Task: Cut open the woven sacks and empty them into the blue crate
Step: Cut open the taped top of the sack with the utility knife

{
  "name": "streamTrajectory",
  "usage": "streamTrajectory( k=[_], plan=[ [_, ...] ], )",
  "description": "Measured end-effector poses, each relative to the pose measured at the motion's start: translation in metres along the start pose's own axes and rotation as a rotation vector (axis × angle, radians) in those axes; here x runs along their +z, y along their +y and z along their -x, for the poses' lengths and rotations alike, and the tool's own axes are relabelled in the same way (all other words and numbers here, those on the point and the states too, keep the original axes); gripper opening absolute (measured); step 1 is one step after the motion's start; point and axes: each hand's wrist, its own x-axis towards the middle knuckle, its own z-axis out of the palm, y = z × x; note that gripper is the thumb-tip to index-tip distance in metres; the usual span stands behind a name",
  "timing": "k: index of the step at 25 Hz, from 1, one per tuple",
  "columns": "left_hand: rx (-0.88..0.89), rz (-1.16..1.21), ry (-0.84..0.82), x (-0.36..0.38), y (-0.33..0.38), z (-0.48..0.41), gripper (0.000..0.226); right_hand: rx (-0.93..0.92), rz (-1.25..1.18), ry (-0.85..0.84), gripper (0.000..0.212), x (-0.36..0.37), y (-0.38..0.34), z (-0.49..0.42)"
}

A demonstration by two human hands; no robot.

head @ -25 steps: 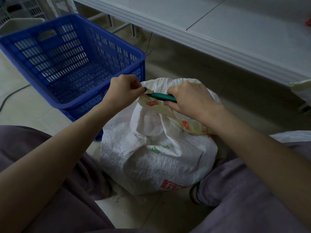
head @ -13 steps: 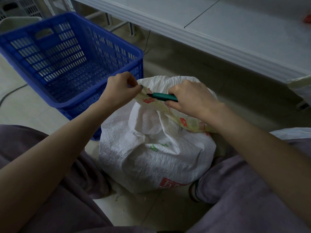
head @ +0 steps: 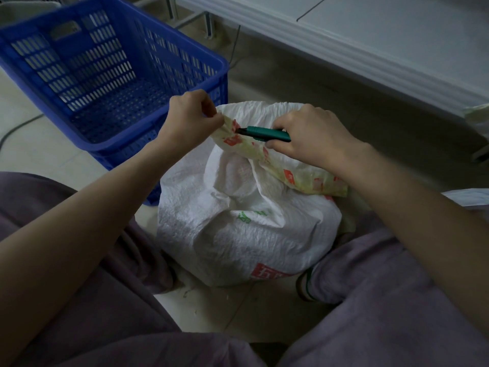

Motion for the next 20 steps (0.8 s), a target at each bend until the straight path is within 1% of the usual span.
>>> streamTrajectory(
  k=[9, 15, 20],
  plan=[
    [0.011, 0.006, -0.001, -0.002, -0.001, 0.000, 0.013, -0.027, -0.021, 0.000, 0.036, 0.002, -0.003, 0.000],
    [0.092, -0.032, 0.019, -0.004, 0.002, 0.000, 0.014, -0.014, 0.011, 0.019, 0.034, 0.006, -0.008, -0.002],
    [0.129, -0.071, 0.020, -0.001, -0.001, 0.004, 0.009, 0.006, 0.015, -0.039, 0.031, 0.010, -0.013, 0.000]
  ],
)
